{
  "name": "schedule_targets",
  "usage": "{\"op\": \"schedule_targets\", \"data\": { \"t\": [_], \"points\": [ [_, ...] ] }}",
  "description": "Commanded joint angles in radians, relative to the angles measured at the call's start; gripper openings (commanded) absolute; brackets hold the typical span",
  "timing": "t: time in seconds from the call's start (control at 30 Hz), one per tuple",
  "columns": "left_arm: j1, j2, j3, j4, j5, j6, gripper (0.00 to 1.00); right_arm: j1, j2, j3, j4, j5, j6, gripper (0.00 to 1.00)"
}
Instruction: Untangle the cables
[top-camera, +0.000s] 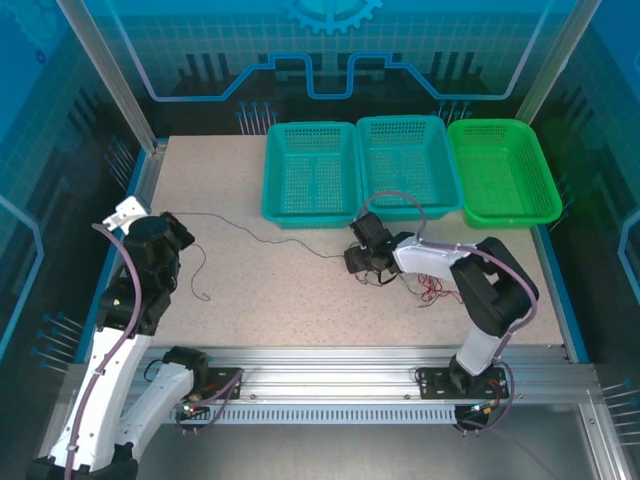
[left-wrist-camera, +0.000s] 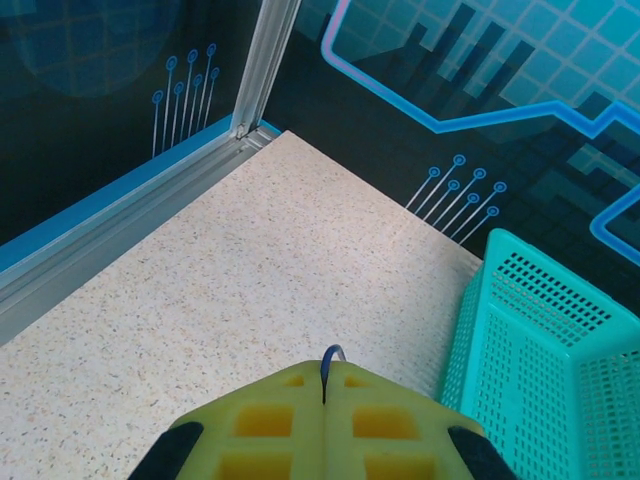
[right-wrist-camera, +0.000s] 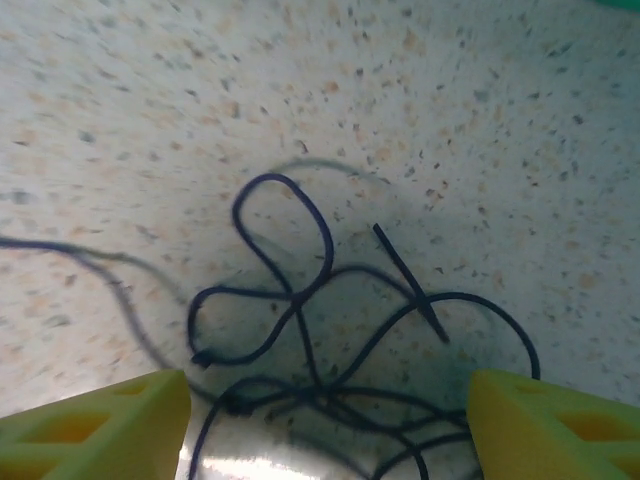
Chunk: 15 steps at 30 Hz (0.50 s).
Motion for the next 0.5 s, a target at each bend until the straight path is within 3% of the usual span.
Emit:
{"op": "schedule_targets", "data": {
  "t": [0.0,0.03,0.1,0.17,0.3,0.37,0.47],
  "points": [
    [0.054,0.009,-0.018,-0.001,0.029,0.03,0.0,-0.002,0.038,0.044,-0.038,0.012,0.027,0.6],
    [0.082,0.012,-0.024,0.001,0.057,0.025,0.0,-0.005,0.038,0.038,-0.04,0.017,0.037,0.51],
    [0.182,0.017,-0.039,0.003,0.159,0.0,0.0,-0.027,0.014,0.006,-0.038,0.031,0.079,0.19],
    [0.299,0.016,-0.059,0.007,0.273,-0.035,0.0,-0.075,-0.032,-0.04,-0.039,0.042,0.132,0.05],
    [0.553,0.02,-0.117,0.032,0.507,-0.109,0.0,-0.214,-0.214,-0.185,-0.034,0.09,0.224,0.02],
    [0.657,0.028,-0.147,0.048,0.598,-0.14,0.0,-0.324,-0.315,-0.26,-0.014,0.051,0.273,0.02],
    [0.727,0.044,-0.183,0.066,0.65,-0.156,0.0,-0.491,-0.434,-0.346,0.022,-0.045,0.303,0.0]
  ]
}}
